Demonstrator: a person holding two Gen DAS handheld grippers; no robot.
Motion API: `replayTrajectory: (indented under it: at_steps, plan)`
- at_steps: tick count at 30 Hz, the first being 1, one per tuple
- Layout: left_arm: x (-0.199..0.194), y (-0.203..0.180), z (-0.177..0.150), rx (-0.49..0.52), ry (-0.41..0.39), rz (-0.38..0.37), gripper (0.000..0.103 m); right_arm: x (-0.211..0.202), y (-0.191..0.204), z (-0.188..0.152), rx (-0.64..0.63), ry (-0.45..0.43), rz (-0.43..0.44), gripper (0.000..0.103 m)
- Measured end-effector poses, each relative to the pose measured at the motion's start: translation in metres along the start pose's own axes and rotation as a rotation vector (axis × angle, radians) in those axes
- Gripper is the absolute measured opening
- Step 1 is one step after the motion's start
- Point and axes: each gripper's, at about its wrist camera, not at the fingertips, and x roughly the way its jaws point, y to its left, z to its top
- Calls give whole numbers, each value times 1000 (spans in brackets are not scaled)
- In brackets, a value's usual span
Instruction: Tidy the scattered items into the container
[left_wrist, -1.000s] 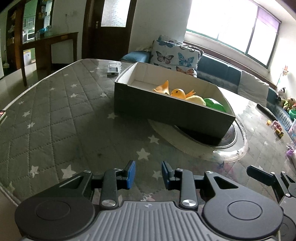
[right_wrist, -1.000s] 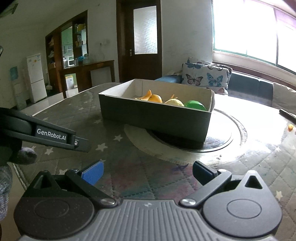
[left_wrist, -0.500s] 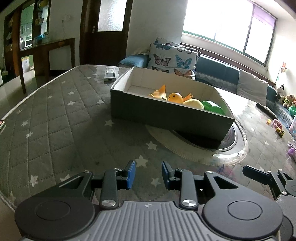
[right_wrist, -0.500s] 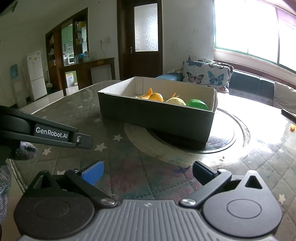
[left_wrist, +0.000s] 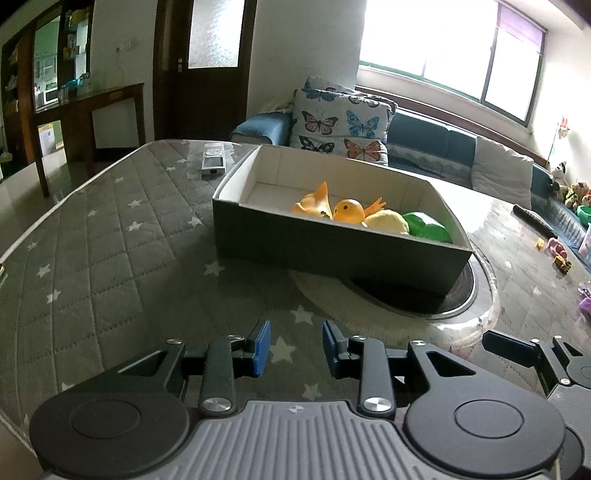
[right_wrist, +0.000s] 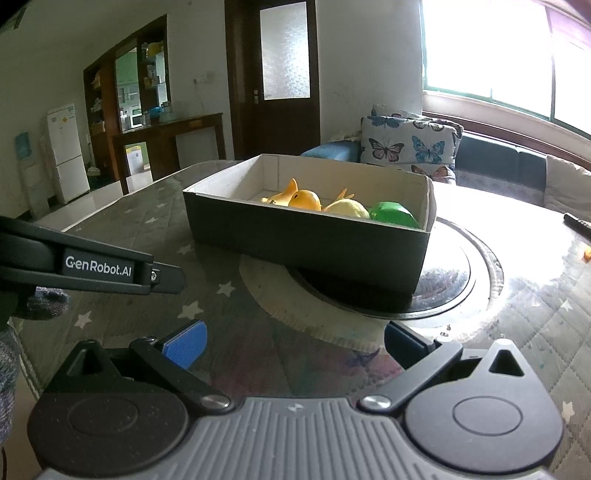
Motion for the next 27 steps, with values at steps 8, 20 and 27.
replayTrajectory:
  at_steps: [8, 20, 27]
  plan:
    - [11, 0, 12, 20, 4, 4, 33, 10, -4, 11, 8, 10, -11, 103]
    - [32, -2, 31, 44, 17, 6, 33, 32, -13, 29, 21, 36, -30, 103]
    - [45, -4, 40, 69, 26, 7, 33, 46, -18, 35, 39, 54, -37, 103]
